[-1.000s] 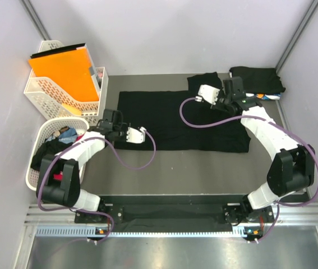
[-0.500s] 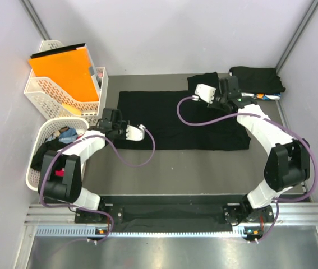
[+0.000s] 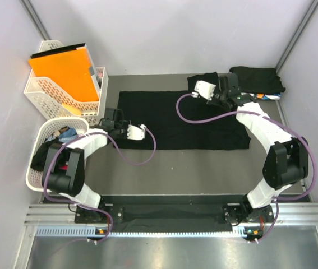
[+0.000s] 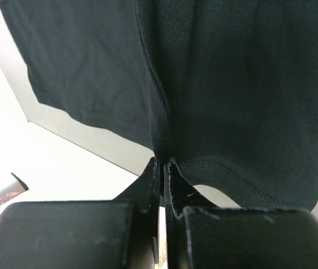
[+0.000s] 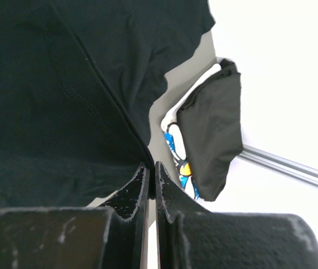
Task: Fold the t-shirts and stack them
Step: Fold the flattened tshirt in 1/3 of the way
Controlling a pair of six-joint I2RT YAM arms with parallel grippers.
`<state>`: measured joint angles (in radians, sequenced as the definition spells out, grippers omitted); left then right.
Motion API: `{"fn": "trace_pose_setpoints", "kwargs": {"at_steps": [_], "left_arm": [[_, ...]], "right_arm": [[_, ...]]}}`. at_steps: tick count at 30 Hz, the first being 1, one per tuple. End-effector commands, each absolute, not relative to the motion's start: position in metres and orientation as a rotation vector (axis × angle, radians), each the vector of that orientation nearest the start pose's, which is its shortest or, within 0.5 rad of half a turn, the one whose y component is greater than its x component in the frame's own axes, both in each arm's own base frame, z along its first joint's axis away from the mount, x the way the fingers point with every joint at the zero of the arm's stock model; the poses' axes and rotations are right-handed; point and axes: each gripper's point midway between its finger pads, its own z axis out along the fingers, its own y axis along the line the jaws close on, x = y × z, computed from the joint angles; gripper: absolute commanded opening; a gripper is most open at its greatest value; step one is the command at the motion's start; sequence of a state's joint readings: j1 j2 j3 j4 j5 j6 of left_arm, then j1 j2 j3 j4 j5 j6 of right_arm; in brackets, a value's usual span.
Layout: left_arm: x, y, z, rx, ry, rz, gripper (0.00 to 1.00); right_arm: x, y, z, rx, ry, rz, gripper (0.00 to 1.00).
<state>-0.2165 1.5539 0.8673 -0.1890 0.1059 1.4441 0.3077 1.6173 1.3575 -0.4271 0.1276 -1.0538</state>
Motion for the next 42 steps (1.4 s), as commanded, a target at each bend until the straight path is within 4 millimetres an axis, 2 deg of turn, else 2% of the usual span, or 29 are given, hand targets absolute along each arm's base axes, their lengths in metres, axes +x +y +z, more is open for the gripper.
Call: {"fn": "trace_pose_setpoints", "kwargs": {"at_steps": [1,14,25,42], "left_arm": [[0.419,-0.064,0.087,1.827,1.595,0.476,0.0],[0.426,-0.064,0.087,1.831,1.597,0.488,0.0],[0.425,-0.06,0.087,1.845,1.611,0.506,0.0],[0.418,-0.055,0.087,1.852,1.631,0.524,0.0]], "right_arm": [[0.476,0.096,0.23,-1.334,1.759,-0.553,0.0],[0.486,0.108,0.22,-1.366,1.758,-0.542,0.0],[0.492,0.105,0.2,-1.378,1.794,-0.559,0.0],[0.506,0.103,0.181,-1.316,1.834,-0.64,0.02]]}}
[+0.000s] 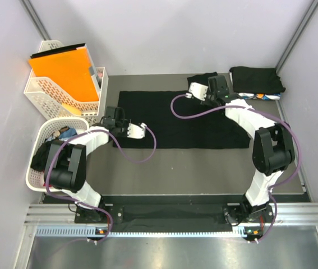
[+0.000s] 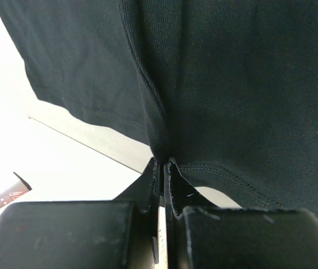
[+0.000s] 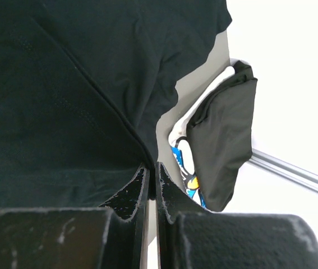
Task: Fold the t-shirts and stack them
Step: Fold the flattened tshirt in 1/3 of the way
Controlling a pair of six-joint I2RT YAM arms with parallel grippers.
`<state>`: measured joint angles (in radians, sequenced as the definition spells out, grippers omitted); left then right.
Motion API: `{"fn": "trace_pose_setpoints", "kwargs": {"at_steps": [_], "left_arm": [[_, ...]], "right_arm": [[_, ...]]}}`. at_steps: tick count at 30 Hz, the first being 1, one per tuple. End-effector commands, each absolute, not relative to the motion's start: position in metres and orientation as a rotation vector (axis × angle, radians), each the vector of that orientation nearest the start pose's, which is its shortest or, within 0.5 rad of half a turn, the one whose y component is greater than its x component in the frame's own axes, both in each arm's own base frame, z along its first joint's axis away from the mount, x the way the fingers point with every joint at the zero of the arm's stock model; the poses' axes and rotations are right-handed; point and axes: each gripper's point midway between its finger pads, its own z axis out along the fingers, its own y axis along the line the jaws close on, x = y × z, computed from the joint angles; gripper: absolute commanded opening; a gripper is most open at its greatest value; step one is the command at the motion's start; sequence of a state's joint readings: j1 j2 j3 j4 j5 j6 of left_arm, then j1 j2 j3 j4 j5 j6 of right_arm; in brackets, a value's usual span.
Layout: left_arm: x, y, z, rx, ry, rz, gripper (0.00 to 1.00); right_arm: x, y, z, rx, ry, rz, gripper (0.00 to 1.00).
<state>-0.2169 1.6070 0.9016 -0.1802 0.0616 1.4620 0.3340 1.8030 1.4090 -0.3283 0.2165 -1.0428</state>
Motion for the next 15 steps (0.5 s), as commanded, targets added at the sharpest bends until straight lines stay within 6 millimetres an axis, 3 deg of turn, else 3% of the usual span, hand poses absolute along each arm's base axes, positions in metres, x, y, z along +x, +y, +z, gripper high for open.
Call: {"fn": "trace_pose_setpoints", "kwargs": {"at_steps": [1,11,15], "left_arm": [[0.418,-0.055,0.085,1.854,1.633,0.522,0.0],[0.422,-0.06,0.079,1.864,1.638,0.533,0.0],[0.422,-0.063,0.079,1.864,1.635,0.532,0.0]], "right_arm": [[0.505,0.103,0.178,-1.319,1.838,-0.639,0.02],[0.516,0.086,0.181,-1.216,1.848,-0.795,0.0],[0.514,0.09,0.185,-1.203,1.827,-0.77,0.0]]}}
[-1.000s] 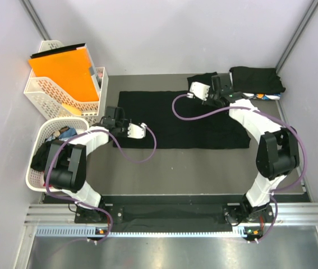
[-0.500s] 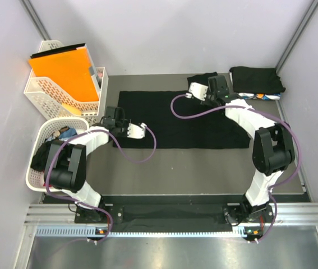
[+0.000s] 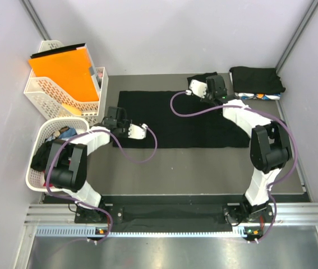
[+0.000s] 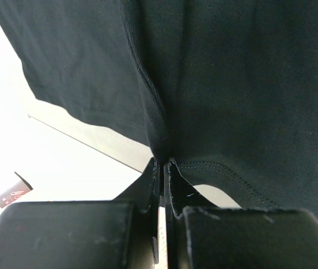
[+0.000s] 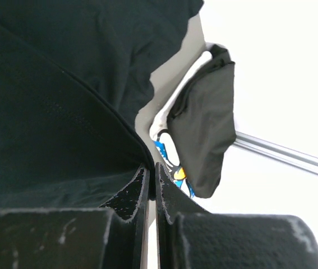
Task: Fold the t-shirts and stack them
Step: Fold the flattened tshirt in 1/3 of the way
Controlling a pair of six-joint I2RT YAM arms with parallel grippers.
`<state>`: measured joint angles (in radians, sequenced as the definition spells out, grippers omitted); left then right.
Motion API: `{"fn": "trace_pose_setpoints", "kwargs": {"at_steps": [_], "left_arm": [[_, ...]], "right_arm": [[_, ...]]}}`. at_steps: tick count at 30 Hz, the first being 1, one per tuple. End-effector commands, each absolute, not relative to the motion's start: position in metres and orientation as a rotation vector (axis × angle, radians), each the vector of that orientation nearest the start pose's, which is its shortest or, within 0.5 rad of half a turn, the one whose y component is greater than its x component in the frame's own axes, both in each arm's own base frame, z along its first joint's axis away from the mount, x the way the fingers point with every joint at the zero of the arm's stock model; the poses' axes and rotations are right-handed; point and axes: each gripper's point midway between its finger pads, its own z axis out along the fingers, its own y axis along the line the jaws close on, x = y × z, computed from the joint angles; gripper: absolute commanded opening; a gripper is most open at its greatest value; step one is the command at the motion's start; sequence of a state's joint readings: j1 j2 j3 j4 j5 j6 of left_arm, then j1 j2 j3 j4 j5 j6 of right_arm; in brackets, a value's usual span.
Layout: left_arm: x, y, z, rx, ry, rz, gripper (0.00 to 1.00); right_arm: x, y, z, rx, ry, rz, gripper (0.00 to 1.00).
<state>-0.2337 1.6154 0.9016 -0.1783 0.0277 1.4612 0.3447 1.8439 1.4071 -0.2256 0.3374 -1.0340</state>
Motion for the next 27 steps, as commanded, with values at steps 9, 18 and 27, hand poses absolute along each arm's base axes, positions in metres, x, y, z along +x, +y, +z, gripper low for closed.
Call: {"fn": "trace_pose_setpoints", "kwargs": {"at_steps": [9,18,27], "left_arm": [[0.427,-0.067,0.075,1.878,1.627,0.532,0.19],[0.442,-0.057,0.082,1.795,1.653,0.657,0.99],[0.46,-0.064,0.1,1.627,1.652,0.671,0.99]], "right_arm": [[0.51,0.093,0.189,-1.196,1.817,-0.752,0.0],[0.51,0.095,0.187,-1.202,1.816,-0.741,0.0],[0.51,0.098,0.187,-1.206,1.813,-0.734,0.0]]}}
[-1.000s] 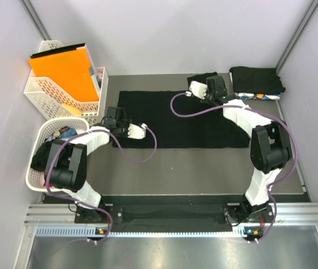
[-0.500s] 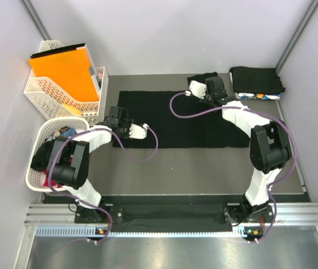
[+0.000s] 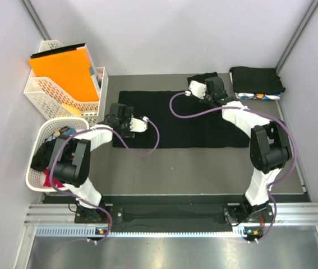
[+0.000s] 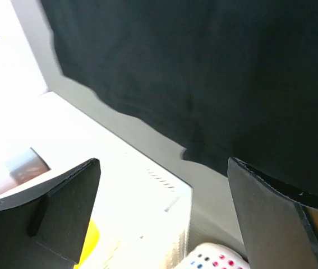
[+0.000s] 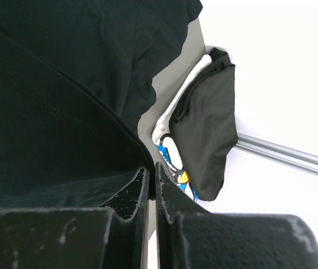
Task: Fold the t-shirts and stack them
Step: Fold the flattened tshirt in 1/3 of the way
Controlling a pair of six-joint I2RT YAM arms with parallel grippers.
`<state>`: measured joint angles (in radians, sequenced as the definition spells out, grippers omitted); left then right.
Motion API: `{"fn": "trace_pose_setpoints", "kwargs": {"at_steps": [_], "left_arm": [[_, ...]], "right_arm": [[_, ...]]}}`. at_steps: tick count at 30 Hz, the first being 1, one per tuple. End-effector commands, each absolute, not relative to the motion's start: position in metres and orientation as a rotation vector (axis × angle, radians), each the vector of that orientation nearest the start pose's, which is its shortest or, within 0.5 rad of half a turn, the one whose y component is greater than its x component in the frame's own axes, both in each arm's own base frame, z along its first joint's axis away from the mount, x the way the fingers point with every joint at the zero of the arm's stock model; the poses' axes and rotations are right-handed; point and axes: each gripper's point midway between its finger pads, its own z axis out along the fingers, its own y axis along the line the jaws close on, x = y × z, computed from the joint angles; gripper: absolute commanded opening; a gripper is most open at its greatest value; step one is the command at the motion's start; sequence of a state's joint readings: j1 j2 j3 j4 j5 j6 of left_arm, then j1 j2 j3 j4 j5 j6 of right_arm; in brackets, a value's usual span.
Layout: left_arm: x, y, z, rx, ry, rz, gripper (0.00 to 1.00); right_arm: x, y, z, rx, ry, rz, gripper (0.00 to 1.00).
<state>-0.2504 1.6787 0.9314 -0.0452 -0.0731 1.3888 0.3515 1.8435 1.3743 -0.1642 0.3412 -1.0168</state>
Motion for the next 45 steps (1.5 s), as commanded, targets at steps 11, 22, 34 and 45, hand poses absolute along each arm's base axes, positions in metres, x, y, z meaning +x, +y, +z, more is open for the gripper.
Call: {"fn": "trace_pose_setpoints", "kwargs": {"at_steps": [11,22,34,45], "left_arm": [[0.467,-0.063,0.085,1.627,1.673,0.754,0.99],[0.47,-0.064,0.073,1.649,1.693,0.788,0.99],[0.477,-0.07,0.071,1.656,1.686,0.809,0.99],[0.478,-0.066,0.081,1.639,1.688,0.859,0.99]], "right_arm": [[0.514,0.1,0.191,-1.196,1.802,-0.737,0.0],[0.514,0.107,0.23,-1.113,1.7,-0.723,0.0],[0.518,0.098,0.222,-1.095,1.69,-0.806,0.0],[0.523,0.085,0.121,-1.273,1.928,-0.874,0.58]]}}
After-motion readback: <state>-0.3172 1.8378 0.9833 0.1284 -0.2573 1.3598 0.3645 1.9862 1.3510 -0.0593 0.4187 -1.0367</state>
